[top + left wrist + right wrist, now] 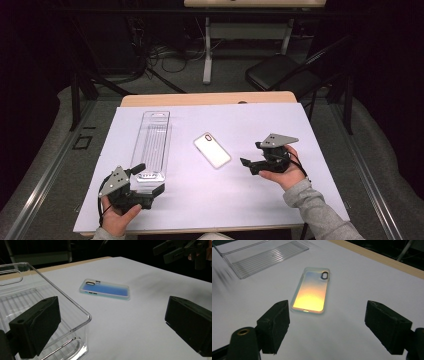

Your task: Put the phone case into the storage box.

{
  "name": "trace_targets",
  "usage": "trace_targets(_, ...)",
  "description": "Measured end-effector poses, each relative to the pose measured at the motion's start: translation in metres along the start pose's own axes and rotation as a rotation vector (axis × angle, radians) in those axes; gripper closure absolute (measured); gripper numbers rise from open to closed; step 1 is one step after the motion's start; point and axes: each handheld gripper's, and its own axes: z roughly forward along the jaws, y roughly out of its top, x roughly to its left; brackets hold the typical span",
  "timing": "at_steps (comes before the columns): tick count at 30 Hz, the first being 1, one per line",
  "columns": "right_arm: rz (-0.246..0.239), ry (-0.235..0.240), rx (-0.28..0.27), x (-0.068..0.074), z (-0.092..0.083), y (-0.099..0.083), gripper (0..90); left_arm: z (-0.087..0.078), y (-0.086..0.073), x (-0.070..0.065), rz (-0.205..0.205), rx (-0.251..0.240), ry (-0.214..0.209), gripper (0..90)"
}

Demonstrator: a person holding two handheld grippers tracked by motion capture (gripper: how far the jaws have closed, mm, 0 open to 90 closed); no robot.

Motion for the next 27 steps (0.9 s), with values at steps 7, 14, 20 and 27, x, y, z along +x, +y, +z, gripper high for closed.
trace_targets(7,-0.003,0.005,0.015,-0.003,0.004,0.008,19.6,0.000,0.000,0.000,0.005,0.004,0.002,0.2)
trace_targets(14,-0.003,0.008,0.022,-0.004,0.010,0.016,18.8,0.000,0.000,0.000,0.007,0.002,0.003,0.2)
trace_targets(20,-0.003,0.014,0.044,-0.006,0.017,0.024,18.8,0.001,0.000,0.000,0.005,0.004,-0.001,0.2)
trace_targets(27,-0.005,0.021,0.073,-0.011,0.028,0.038,20.8,0.001,0.000,0.000,0.003,0.004,0.001,0.2)
